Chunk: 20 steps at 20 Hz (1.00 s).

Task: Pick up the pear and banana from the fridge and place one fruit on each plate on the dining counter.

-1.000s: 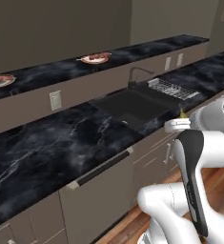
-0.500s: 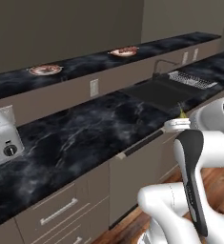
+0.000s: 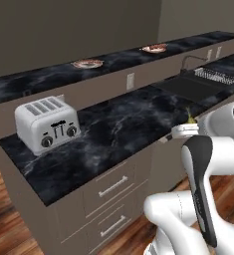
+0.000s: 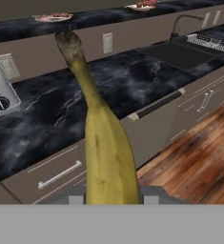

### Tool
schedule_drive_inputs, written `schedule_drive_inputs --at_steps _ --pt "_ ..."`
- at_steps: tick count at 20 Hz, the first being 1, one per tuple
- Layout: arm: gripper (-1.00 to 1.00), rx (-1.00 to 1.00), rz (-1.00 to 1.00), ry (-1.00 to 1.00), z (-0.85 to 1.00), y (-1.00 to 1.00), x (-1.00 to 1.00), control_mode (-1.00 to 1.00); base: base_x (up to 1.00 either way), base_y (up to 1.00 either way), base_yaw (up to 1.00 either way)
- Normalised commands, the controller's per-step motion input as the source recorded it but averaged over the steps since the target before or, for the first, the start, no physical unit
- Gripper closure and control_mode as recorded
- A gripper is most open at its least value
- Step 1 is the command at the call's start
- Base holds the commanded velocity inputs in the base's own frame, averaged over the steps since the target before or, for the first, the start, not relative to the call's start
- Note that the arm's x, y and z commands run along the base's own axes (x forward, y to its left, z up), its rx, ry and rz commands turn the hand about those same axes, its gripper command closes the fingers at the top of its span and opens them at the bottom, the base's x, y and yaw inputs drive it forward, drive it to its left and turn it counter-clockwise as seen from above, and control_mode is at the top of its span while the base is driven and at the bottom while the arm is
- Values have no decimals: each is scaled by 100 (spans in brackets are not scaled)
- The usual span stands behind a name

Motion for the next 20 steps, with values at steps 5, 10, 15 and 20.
schedule_drive_inputs --at_steps 5,10,15,20 --pt "100 0 0 0 0 0 0 100 -37 100 -9" --pt "100 0 0 0 0 0 0 100 -19 100 -24" --pt "100 0 0 0 0 0 0 100 -1 100 -33" --pt "100 0 0 0 0 0 0 100 0 100 -34"
